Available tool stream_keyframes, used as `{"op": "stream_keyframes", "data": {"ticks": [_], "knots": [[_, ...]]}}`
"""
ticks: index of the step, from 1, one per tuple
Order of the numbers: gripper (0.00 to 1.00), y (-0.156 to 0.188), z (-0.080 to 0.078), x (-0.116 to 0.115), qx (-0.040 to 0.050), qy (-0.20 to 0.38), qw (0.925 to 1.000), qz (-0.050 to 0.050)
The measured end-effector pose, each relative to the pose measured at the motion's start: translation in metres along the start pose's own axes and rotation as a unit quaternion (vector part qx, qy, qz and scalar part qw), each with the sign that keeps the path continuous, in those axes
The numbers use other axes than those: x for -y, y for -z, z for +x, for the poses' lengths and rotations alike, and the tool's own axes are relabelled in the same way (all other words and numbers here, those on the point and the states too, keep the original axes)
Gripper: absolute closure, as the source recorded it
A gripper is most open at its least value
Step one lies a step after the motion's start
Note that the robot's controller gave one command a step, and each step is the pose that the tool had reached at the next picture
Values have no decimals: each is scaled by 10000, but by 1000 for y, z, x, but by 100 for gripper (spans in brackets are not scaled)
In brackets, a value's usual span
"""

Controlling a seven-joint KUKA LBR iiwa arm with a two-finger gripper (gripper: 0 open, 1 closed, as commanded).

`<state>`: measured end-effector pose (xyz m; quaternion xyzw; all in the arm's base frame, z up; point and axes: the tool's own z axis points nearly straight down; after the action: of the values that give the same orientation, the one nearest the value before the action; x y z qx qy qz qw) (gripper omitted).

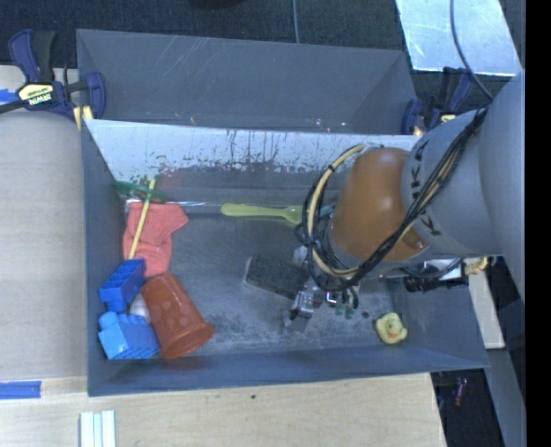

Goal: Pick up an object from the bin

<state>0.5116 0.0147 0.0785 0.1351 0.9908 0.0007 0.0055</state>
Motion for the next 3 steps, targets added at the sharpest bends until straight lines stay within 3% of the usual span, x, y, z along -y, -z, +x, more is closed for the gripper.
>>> {"op": "stream_keyframes", "data": {"ticks": [1,2,3], "knots": [[0,-6,-21,37,22,311,9995,12],[100,-8,-19,65,32,82,10000,11],[100,-8,-19,65,32,81,10000,11]]}}
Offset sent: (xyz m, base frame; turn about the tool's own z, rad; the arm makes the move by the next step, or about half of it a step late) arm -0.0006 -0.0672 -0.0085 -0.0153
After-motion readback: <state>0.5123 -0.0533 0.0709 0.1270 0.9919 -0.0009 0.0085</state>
